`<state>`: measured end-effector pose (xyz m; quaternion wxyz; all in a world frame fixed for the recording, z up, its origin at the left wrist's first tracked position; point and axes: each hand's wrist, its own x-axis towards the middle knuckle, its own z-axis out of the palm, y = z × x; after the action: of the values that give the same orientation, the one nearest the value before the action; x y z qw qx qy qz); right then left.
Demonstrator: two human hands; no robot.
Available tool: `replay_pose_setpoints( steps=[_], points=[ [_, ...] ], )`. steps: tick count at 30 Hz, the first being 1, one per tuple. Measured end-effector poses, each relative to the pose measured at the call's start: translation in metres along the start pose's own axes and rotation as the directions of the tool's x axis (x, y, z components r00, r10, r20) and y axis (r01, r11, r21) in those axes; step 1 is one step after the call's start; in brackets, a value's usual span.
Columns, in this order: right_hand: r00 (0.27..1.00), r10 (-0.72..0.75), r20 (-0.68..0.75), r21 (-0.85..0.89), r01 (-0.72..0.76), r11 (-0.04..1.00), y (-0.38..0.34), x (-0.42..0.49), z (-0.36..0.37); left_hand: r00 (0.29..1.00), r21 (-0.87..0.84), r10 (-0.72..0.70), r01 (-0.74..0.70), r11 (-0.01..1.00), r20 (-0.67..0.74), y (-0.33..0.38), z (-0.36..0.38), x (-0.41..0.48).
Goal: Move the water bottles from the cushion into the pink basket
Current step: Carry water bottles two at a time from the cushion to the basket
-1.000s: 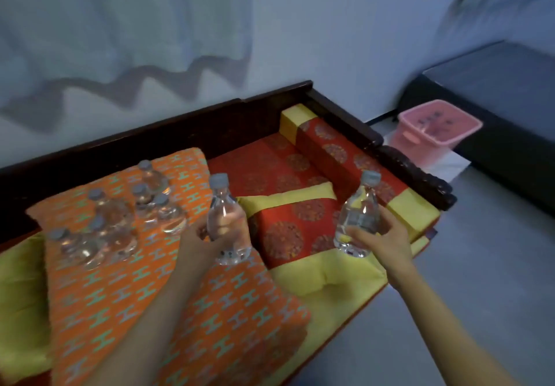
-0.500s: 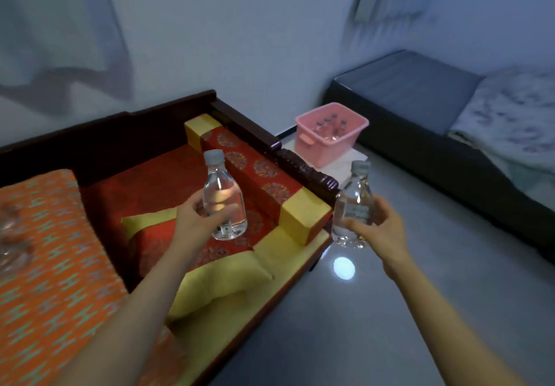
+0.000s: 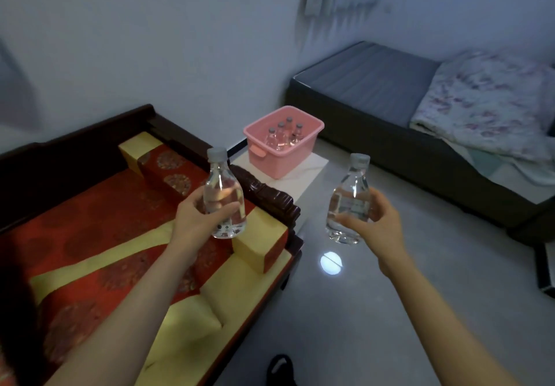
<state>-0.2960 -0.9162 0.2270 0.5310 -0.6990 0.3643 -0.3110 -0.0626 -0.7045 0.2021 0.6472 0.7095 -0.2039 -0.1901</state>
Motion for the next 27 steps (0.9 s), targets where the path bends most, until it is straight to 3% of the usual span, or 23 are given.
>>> replay_pose_setpoints(
  steps=[16,27],
  points=[
    [0.997,0.061,0.041,0.017,-0.062,0.998,0.017,0.229,-0.017,1.000,0.016,-0.025,0.024,1.000,0.017,0.002,0.122,0.180],
    [0.976,0.050,0.214,-0.009,-0.049,0.999,0.040,0.389,-0.042,0.981,0.021,-0.037,0.041,0.999,-0.189,0.001,0.193,0.281]
  ],
)
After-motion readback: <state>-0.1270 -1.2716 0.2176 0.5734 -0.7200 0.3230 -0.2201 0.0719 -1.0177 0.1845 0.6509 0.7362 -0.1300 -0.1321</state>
